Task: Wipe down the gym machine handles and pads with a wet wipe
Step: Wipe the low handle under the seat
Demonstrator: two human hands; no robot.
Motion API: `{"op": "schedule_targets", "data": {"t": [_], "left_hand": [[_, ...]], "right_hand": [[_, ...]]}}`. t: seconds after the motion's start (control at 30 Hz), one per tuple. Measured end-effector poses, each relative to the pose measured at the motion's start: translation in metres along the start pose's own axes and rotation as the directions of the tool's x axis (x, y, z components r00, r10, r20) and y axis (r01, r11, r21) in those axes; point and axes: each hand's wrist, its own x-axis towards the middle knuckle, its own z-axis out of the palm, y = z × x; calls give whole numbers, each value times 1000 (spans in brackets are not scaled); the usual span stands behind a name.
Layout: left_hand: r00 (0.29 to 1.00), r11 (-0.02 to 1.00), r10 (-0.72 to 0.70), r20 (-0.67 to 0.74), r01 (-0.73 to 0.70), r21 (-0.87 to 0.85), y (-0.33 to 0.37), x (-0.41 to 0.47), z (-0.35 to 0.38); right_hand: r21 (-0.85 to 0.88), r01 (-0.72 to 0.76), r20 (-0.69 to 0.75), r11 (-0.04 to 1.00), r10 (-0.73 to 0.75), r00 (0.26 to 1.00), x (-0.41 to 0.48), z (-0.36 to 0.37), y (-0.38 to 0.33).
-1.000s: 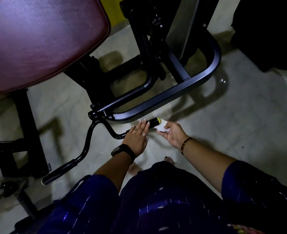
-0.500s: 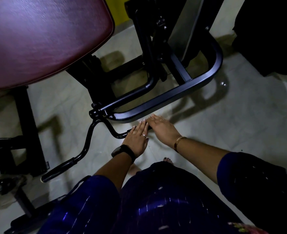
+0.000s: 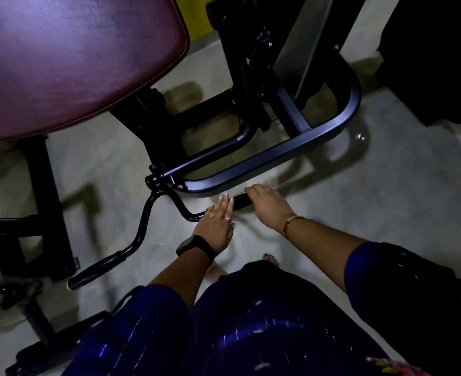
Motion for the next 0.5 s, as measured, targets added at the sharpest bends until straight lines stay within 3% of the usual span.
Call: {"op": "schedule_targets", "data": {"t": [0.1, 0.27, 0.4, 0.5], "left_hand": [[996, 996, -85, 6, 85, -20, -4, -1, 1], [991, 991, -131, 32, 131, 8, -18, -9, 2], [987, 987, -159, 30, 160, -17, -22, -14, 4], [986, 986, -162, 35, 163, -26, -22, -17, 5]], "right_hand": [[-111, 23, 45, 993, -18, 999, 10, -6, -13], [-238, 101, -41, 966, -114, 993, -14, 19, -15], [-150, 56, -116, 987, -74, 990, -26, 23, -10], [-61, -18, -43, 998, 15, 999, -6, 10, -17]]}}
